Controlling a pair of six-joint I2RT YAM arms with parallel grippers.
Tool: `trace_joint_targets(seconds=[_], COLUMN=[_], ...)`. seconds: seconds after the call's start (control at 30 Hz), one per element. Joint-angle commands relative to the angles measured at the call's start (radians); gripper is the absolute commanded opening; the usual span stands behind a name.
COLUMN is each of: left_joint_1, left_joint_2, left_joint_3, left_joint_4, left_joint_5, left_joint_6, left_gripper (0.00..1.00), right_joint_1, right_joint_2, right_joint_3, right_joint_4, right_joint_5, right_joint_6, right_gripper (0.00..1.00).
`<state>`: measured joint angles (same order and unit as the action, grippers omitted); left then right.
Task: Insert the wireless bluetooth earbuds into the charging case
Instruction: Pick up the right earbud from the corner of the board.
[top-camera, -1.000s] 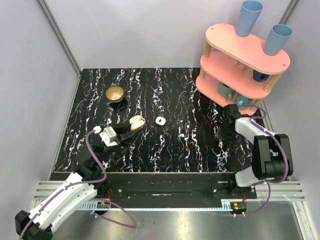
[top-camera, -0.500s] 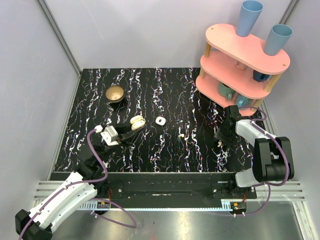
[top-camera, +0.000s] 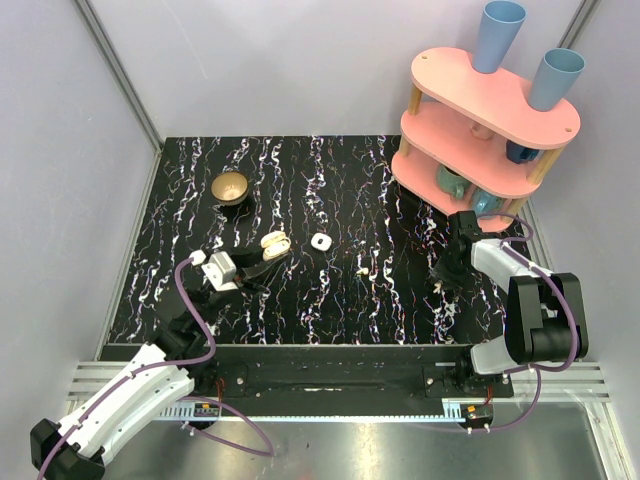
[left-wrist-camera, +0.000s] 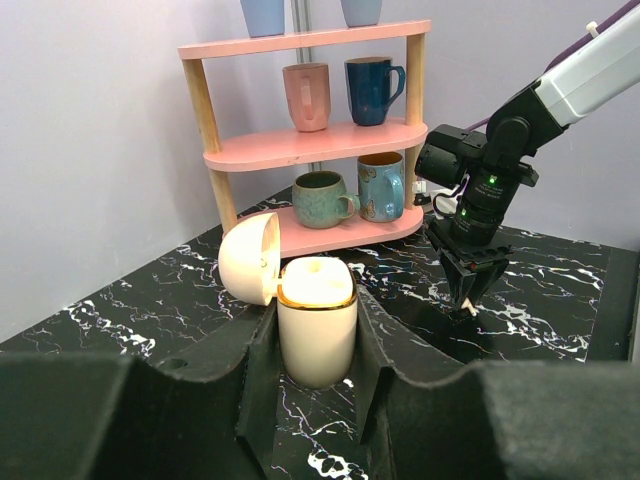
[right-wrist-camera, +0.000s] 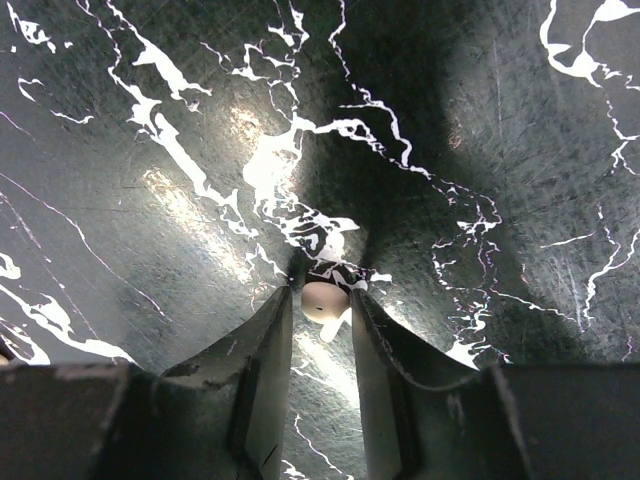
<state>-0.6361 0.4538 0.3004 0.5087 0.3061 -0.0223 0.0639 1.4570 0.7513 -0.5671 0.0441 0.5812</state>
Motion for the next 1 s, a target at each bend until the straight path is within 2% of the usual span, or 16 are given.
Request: trace_joint_targets(seconds=[0.0, 0.23, 0.3, 0.6, 0.83, 0.97], left_joint_1=[-0.002, 0.0, -0.002, -0.002, -0.001, 0.0], left_joint_2=[-0.003, -0.003, -0.004, -0.004, 0.017, 0.034], left_joint_3=[0.026, 0.026, 0.026, 0.029, 0.028, 0.031], left_joint_4=[0.034, 0.034, 0.031, 0.033, 0.062, 0.085], left_joint_5=[-0.016, -0.016, -0.016, -0.013, 0.002, 0.016], left_joint_6=[0.015, 0.016, 0.015, 0.015, -0.001, -0.011], left_gripper=[0.0, 0.0, 0.0, 0.0, 0.0, 0.0], right_joint_1=[0.008, 0.016, 0.017, 0.031, 0.077, 0.149], right_joint_2=[0.003, 0.008, 0.008, -0.027, -0.148, -0.234], right_joint_3=[0.008, 0.01, 0.011, 0.003, 0.0, 0.019], right_joint_4=[0.018, 0.018, 0.019, 0.026, 0.03, 0.03], right_joint_5=[0.025, 0.028, 0.025, 0.02, 0.031, 0.051], right_joint_6=[0.0, -0.003, -0.003, -0.012, -0.052, -0.069], right_gripper=[0.36, 0.33, 0.26, 0.18, 0.17, 0.12])
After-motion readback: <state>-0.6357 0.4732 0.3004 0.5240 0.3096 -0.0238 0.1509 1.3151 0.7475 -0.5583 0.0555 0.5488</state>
